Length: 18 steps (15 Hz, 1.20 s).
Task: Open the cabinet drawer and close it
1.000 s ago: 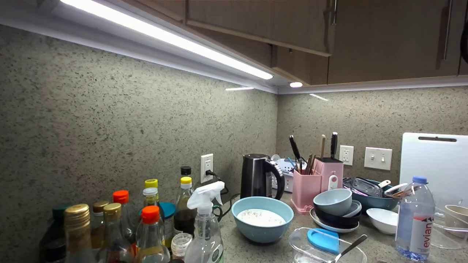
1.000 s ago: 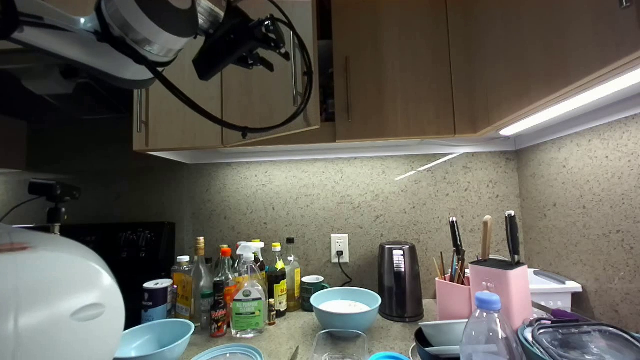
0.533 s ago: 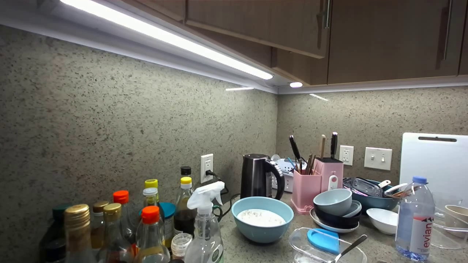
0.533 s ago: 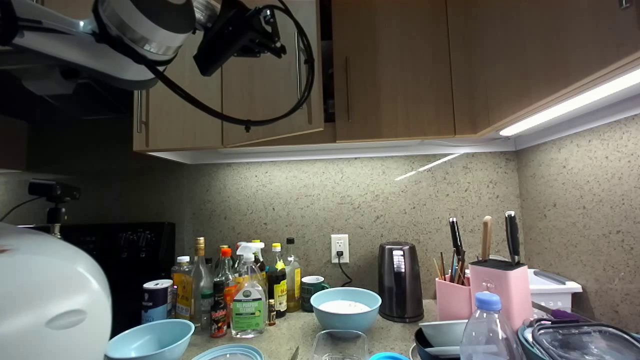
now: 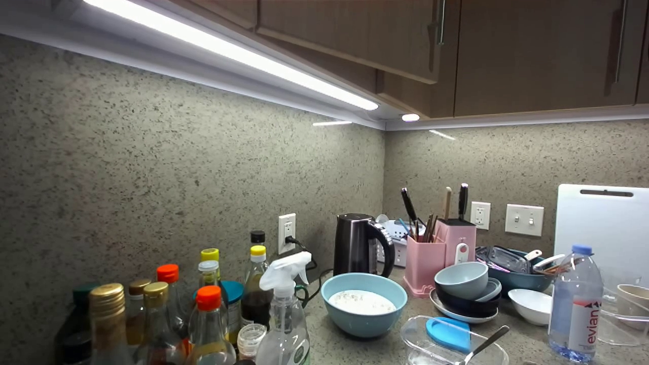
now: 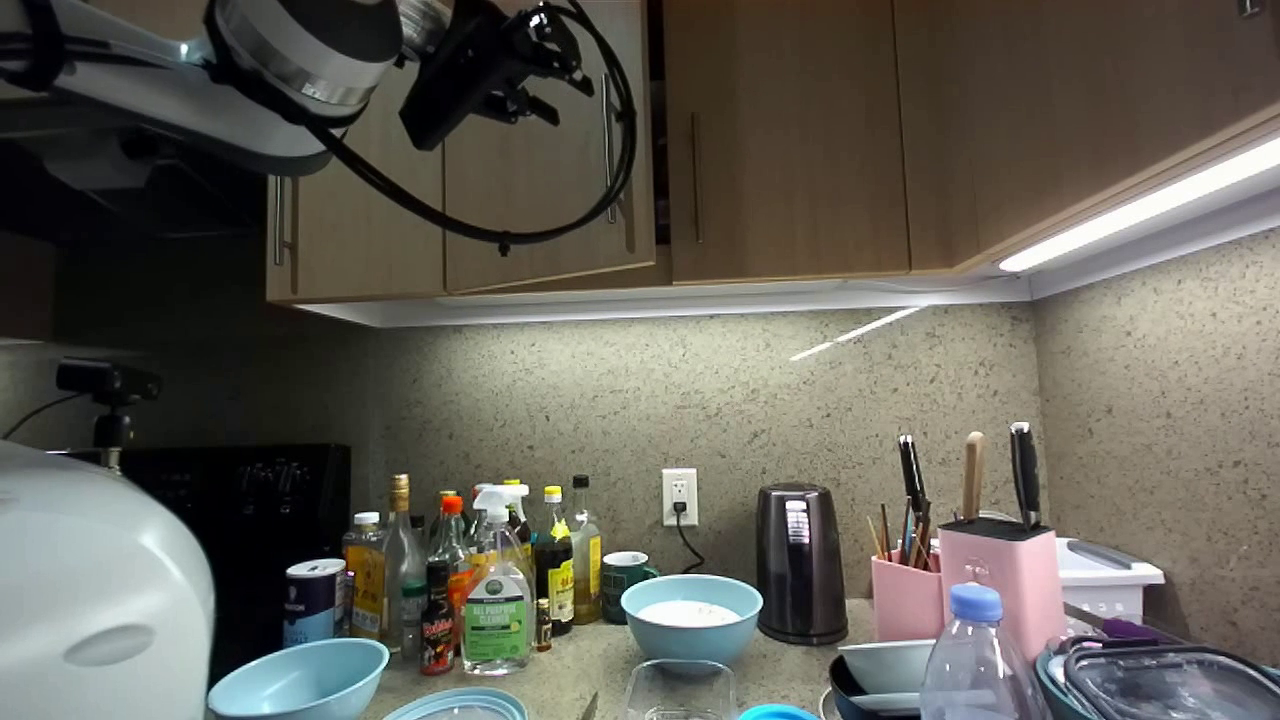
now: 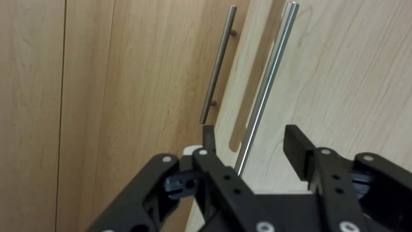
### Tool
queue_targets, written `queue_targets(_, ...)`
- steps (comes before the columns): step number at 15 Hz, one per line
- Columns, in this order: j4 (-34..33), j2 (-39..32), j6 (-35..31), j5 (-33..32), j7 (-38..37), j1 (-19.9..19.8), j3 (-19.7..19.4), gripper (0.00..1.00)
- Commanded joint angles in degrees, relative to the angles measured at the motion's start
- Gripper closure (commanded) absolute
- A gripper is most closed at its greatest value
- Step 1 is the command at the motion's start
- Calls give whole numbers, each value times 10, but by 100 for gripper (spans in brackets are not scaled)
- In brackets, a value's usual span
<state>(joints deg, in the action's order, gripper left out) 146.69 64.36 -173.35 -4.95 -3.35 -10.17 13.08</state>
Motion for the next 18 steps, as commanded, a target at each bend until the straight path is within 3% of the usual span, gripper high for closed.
queue_targets(1, -36, -44, 32, -6, 20, 29, -15, 10)
queue_targets(3, -56, -68, 45, -12, 41, 57, -28, 0)
queue_targets(5, -79, -91, 52, -11, 43, 62, -30, 0)
queue_targets(6, -80, -87, 51, -14, 32, 40, -21, 0)
queue_targets(7, -58, -68, 46, -6, 21, 51, -24, 0)
queue_targets(12, -73, -83, 46, -7, 21, 46, -23, 0)
queue_targets(18, -172, -204, 66, 9, 55, 139, -70, 0)
